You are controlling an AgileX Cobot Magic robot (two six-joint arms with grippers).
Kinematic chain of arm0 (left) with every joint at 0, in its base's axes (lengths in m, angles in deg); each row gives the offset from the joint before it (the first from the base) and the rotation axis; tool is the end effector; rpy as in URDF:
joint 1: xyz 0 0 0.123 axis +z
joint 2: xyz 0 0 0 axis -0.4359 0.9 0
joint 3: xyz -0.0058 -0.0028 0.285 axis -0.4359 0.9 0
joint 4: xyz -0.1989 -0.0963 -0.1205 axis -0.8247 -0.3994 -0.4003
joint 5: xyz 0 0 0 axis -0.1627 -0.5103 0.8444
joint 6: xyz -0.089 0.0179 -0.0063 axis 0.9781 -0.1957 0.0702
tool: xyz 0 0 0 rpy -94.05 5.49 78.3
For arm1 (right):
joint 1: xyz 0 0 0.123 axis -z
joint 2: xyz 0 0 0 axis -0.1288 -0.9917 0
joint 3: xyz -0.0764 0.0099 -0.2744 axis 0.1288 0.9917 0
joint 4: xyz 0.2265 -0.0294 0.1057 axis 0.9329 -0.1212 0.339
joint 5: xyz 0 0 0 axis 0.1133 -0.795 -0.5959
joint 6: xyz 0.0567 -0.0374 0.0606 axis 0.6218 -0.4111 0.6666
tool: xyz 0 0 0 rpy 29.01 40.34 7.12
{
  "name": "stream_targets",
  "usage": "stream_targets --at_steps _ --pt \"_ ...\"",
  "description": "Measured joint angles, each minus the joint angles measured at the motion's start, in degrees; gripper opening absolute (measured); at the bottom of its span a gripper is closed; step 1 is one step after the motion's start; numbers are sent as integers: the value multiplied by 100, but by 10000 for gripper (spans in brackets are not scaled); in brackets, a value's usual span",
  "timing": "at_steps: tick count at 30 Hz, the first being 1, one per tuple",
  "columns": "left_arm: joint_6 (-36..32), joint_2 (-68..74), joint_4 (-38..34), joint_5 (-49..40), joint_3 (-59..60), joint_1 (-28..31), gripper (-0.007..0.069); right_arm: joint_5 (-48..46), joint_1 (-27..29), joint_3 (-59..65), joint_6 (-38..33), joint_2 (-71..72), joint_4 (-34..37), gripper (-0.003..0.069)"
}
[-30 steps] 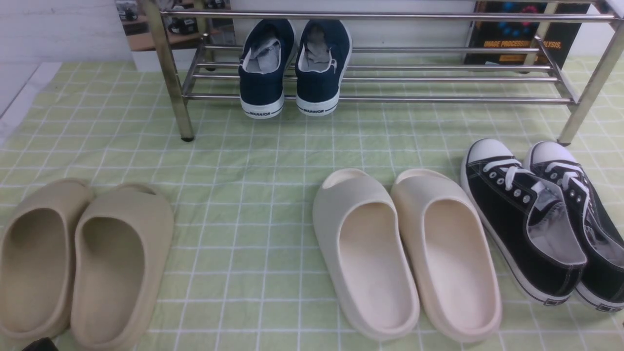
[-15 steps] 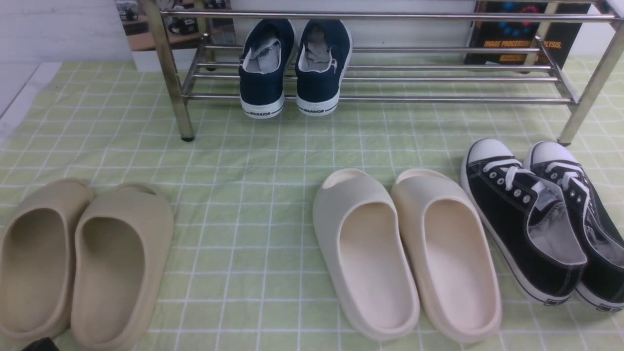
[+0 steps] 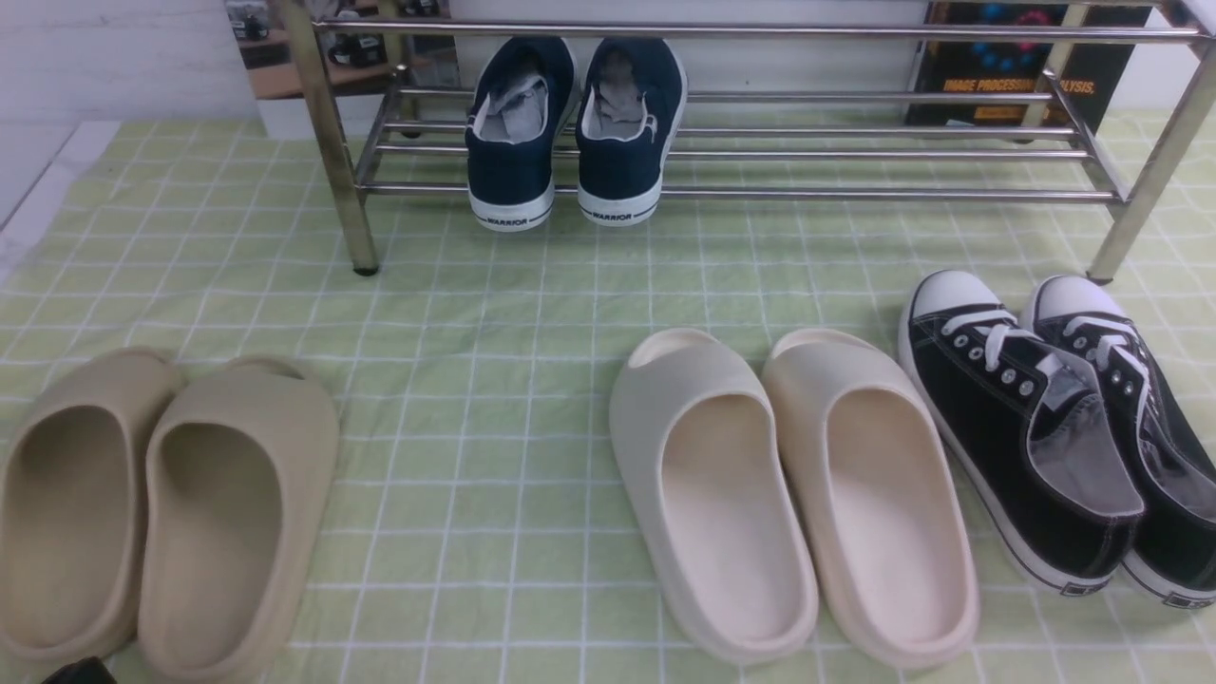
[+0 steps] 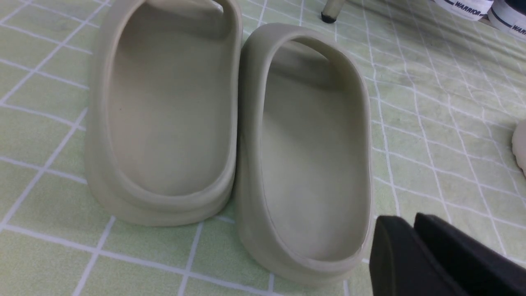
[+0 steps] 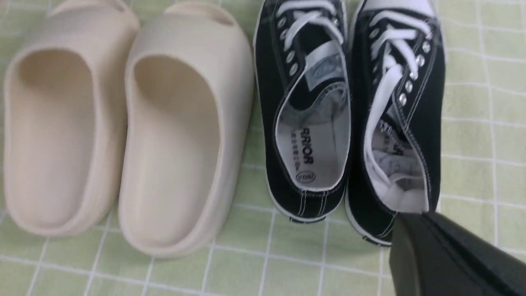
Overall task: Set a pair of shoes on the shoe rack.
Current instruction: Use the right arm to grab the shoe closest to it
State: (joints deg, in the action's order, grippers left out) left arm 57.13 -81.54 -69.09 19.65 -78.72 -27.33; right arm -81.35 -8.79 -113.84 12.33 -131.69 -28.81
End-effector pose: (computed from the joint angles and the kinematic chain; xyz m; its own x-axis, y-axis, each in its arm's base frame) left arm 0.0526 -0.0025 0.1701 -0.2908 -0.3554 -0.8883 -0.0730 0.9340 -0.3498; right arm 0.1563 0.0165 0.3268 -0.7294 -0.0913 -0.6779 -0.1727 0.9835 0.0534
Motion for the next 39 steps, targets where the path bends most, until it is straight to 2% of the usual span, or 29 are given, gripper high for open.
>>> stream_targets --at_steps 6,7,10,14,15,17,18,20,22,24,27,28,29,30,31,33,39 --pt "0 0 0 0 0 0 80 -522 -968 -758 0 -1520 -607 14" --pt "0 0 0 0 0 0 80 -526 -992 -774 0 -1565 -622 16" --pt "0 0 0 4 0 0 83 -534 -1245 -1039 0 -2278 -698 84" --pt "0 0 0 4 0 0 89 -420 -1273 -1165 0 -3008 -788 246" --pt "0 0 0 4 0 0 89 -420 -1273 -1171 0 -3008 -785 246" --pt "0 0 0 4 0 0 92 -281 -1280 -1190 0 -3433 -855 353" --pt "0 0 0 4 0 0 92 -267 -1280 -1190 0 -3461 -862 359" --pt "0 0 0 4 0 0 92 -114 -1284 -1197 0 -3839 -866 416" --pt "0 0 0 4 0 0 92 -37 -1291 -1197 0 -4064 -866 422" --pt "0 0 0 4 0 0 92 18 -1291 -1197 0 -4216 -856 411" --pt "0 0 0 4 0 0 94 74 -1291 -1197 0 -4447 -849 308" --pt "0 0 0 4 0 0 94 74 -1291 -1197 0 -4455 -849 298" --pt "0 0 0 4 0 0 97 79 -1291 -1197 0 -4469 -849 204" --pt "0 0 0 4 0 0 97 79 -1291 -1203 0 -4469 -849 190" --pt "0 0 0 4 0 0 99 54 -1291 -1219 0 -4457 -849 74" --pt "0 0 0 4 0 0 101 4 -1291 -1258 0 -4402 -849 25" --pt "0 0 0 4 0 0 107 -765 -1291 -1607 0 -3826 -826 15"
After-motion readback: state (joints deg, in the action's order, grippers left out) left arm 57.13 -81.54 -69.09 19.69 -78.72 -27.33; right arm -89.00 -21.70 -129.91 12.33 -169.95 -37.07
